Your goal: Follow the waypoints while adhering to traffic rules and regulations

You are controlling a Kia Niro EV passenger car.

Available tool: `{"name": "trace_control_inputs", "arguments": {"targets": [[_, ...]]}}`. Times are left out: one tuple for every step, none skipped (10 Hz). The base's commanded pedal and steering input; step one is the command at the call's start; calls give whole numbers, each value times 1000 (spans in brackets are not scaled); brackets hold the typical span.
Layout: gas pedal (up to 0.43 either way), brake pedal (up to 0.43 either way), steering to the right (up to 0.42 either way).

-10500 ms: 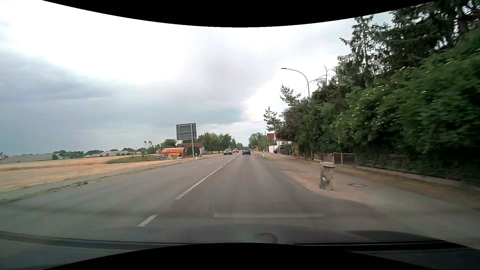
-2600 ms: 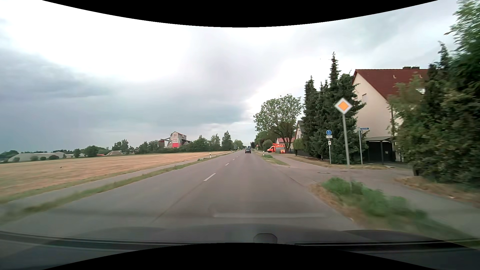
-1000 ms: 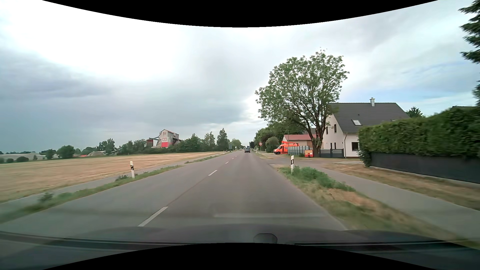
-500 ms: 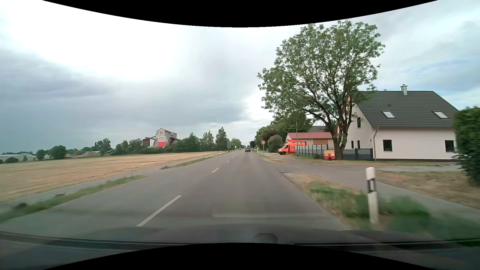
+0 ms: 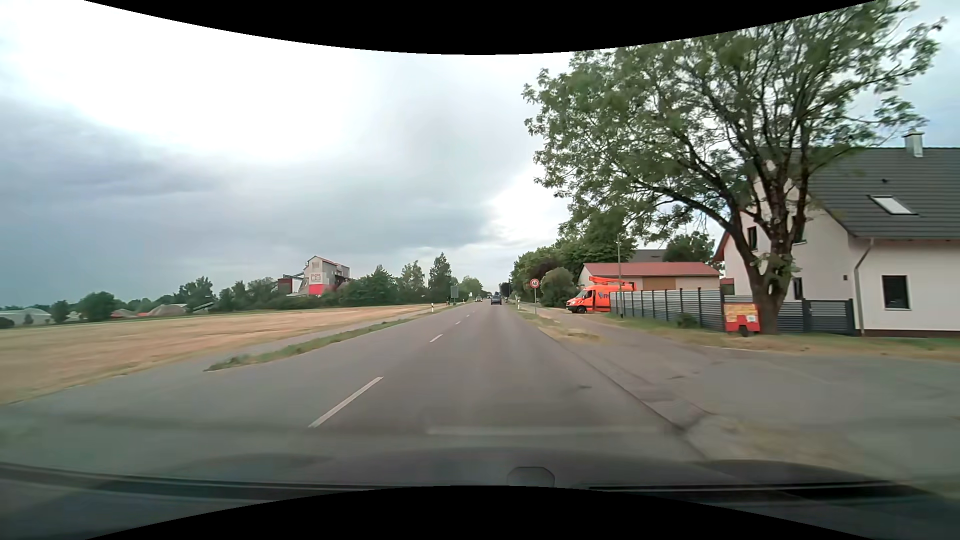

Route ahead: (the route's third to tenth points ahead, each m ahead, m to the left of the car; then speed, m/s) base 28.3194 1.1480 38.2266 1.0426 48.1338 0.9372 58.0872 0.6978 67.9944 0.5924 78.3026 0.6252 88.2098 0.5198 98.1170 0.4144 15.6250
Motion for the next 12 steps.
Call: {"name": "trace_control_inputs", "arguments": {"targets": [[157,0,-2],[157,0,-2],[157,0,-2],[157,0,-2],[157,0,-2],[157,0,-2],[157,0,-2],[157,0,-2],[157,0,-2],[157,0,-2],[157,0,-2],[157,0,-2]]}}
